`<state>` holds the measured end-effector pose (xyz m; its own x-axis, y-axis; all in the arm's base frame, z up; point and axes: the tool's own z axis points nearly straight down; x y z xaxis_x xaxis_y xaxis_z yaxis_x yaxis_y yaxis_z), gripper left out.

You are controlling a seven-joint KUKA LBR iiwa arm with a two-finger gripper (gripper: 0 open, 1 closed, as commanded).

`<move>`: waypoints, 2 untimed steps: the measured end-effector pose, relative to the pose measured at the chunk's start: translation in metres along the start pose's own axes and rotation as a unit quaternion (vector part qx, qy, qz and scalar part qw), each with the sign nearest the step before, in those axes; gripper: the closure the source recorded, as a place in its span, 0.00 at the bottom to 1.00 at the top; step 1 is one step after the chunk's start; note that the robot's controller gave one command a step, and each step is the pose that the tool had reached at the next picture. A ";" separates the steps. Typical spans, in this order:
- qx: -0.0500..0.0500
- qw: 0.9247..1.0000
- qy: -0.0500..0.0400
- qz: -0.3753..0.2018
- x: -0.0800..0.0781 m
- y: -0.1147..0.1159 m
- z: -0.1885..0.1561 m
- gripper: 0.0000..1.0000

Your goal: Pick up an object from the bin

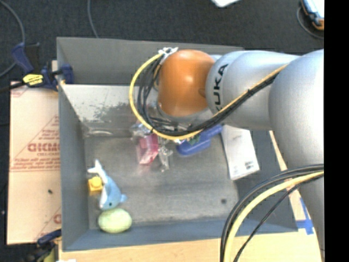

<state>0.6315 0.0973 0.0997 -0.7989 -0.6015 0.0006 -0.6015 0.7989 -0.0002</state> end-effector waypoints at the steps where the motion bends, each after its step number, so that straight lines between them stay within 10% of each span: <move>1: 0.000 0.986 0.003 -0.168 -0.033 0.021 0.022 0.00; 2: -0.012 0.974 0.009 -0.226 -0.013 0.001 0.021 1.00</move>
Offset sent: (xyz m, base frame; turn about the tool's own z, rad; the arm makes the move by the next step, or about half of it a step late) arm 0.0122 0.0028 -0.0297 -0.4598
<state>0.6415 0.1054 0.0789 -0.4524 -0.8917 0.0121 -0.8913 0.4526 0.0279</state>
